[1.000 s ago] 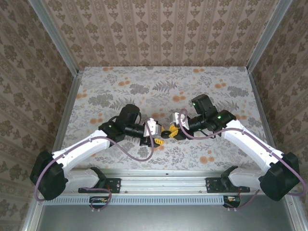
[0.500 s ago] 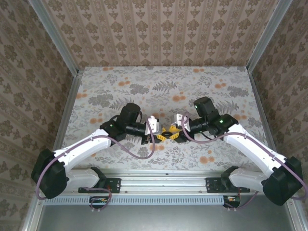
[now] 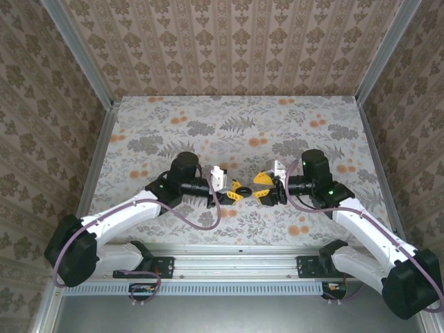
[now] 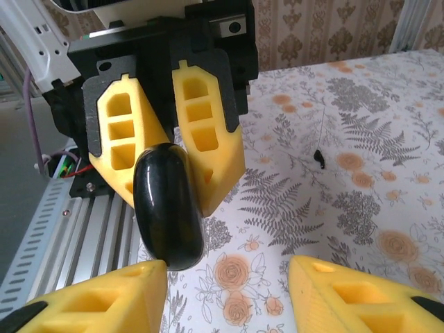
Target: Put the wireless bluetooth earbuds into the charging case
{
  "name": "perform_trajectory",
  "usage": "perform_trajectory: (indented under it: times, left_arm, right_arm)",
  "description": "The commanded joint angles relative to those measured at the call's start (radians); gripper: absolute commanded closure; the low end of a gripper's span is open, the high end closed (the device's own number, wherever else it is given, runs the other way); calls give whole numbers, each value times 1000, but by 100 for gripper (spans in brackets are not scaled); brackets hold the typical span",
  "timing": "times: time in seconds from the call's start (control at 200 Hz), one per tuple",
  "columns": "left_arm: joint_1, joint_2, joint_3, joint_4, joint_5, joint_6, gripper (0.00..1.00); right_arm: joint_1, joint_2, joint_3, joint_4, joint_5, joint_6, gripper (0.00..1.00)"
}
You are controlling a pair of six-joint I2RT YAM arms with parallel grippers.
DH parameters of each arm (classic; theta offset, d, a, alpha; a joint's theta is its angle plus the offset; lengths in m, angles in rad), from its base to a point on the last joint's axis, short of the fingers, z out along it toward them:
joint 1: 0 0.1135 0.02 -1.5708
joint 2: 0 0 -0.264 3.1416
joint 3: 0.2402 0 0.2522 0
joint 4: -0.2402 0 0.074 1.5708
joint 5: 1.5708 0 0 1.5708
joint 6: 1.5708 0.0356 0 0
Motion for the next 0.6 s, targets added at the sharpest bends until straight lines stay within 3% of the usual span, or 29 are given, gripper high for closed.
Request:
perform_trajectory:
  times: [0.0,0.36,0.595]
  left_arm:
    - [-9,-18,-14,85,42,-41,84]
    - [-8,-13,-35,156,6,-83,85]
    - [-3,-7,-36,182,-20,-102,87]
  right_arm:
    - [4,-2,2,99,-86,39,50]
    - [6,4,23,109,-143,55,52]
    - [-2,-22,42,1,-132,-7,51]
